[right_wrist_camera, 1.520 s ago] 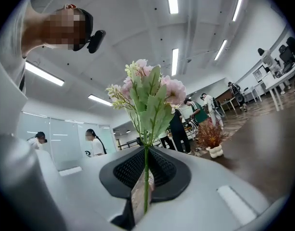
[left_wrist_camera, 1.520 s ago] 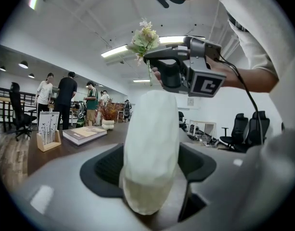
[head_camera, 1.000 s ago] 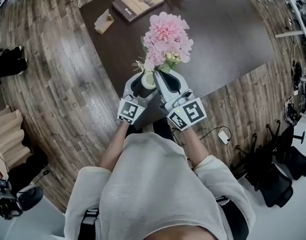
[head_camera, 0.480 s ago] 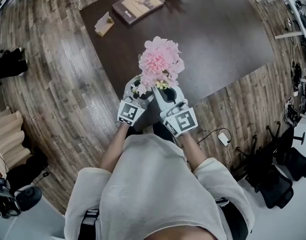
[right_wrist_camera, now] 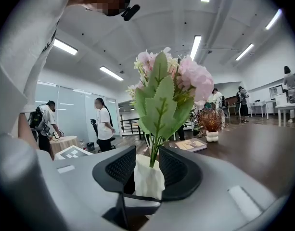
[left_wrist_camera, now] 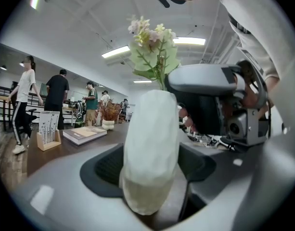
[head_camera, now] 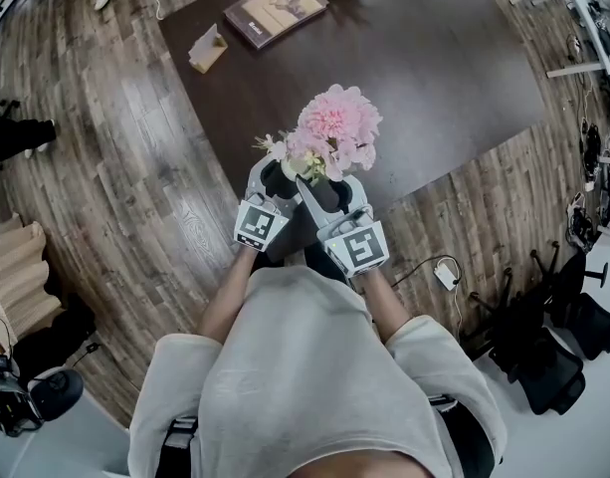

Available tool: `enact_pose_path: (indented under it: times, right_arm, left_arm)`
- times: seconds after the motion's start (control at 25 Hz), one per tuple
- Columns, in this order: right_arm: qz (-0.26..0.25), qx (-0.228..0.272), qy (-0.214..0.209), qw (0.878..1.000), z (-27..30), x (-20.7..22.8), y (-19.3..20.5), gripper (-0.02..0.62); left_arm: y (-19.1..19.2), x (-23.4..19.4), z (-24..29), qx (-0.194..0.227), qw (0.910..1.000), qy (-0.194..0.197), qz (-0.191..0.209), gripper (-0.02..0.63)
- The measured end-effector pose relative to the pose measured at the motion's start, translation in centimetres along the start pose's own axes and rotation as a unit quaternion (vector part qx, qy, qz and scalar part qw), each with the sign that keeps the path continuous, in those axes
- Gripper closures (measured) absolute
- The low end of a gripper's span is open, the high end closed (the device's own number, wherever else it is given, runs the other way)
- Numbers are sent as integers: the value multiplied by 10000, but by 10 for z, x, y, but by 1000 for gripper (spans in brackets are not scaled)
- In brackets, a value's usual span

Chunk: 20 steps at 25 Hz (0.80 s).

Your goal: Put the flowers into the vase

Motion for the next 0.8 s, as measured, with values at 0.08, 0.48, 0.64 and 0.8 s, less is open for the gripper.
enact_pose_path:
  times: [0.08, 0.48, 0.64, 0.8]
  right_arm:
    - [-28, -57, -69, 10000, 0, -1, 2, 440]
    - [-503, -234, -229, 9982, 0, -7, 7, 442]
    - [-469, -287, -140, 9984, -2, -6, 10, 442]
    - [-275, -327, -96, 9990, -3, -7, 14, 393]
  left_arm:
    - [0, 0, 0, -1, 10000, -3, 7, 261]
    - [0, 0, 1, 9, 10000, 13, 9, 261]
    - [-1, 0, 2, 12, 10000, 9, 13, 262]
    - [0, -1, 2, 12, 10000, 9, 2, 261]
Point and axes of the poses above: the fingertips, and each gripper's own axes: z forward along the fingers, x to its right, y out of its underside, the point moved 4 cm from there along -z, backward along the fingers, and after that the axes turned 6 degrees about -z, right-handed, at the moved point
